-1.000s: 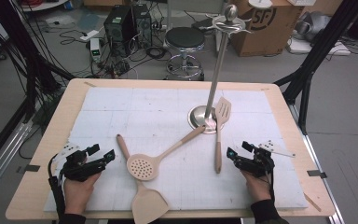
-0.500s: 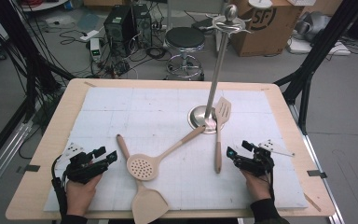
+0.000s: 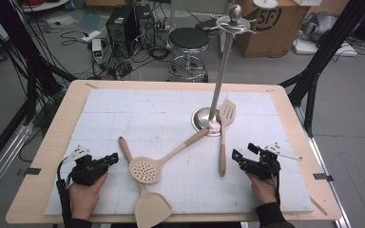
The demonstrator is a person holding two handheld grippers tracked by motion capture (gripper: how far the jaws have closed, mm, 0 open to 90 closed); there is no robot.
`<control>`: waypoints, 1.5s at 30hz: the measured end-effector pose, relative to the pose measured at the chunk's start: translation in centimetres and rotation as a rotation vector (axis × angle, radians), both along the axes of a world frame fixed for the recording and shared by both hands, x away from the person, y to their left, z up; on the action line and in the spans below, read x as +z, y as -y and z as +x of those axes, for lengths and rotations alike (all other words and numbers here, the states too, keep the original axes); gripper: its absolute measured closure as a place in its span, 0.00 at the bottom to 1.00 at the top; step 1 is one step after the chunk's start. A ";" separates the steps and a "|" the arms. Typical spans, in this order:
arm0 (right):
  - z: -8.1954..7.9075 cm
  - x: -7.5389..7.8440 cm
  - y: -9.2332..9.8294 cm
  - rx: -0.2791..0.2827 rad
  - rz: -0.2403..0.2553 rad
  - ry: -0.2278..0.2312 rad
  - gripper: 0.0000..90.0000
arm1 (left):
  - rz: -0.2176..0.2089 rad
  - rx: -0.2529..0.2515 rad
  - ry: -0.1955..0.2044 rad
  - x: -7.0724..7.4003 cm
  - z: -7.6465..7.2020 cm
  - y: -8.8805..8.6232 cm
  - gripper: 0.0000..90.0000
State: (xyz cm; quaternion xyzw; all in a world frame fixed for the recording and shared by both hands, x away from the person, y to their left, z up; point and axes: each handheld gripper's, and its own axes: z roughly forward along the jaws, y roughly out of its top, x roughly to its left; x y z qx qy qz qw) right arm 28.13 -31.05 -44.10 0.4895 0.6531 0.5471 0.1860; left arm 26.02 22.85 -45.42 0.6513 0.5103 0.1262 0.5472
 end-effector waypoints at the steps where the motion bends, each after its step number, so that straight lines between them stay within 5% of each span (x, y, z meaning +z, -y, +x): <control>1: 0.1 0.0 0.0 0.000 -0.001 0.000 0.18 | -0.008 -0.002 0.000 0.0 0.2 0.1 1.00; 10: 0.1 0.0 -0.1 -0.005 -0.002 -0.001 0.18 | 0.006 -0.003 -0.062 -0.2 2.4 1.7 1.00; 18: 0.4 -0.2 -0.2 0.003 -0.007 -0.007 0.18 | -0.025 -0.015 -0.060 -0.4 2.9 1.7 1.00; 23: 0.5 -0.2 -0.3 0.002 -0.005 -0.013 0.18 | 0.048 -0.073 -0.070 0.1 3.8 3.4 1.00; 30: 0.5 -0.2 -0.2 -0.004 -0.008 -0.017 0.18 | 0.084 -0.084 -0.129 -0.3 4.5 3.9 1.00; 38: 0.5 -0.3 -0.3 -0.006 -0.010 -0.021 0.18 | 0.154 -0.090 -0.099 0.4 3.9 3.3 1.00; 45: 0.5 -0.3 -0.4 -0.002 -0.014 -0.017 0.18 | 0.133 -0.075 -0.109 0.3 4.0 3.0 1.00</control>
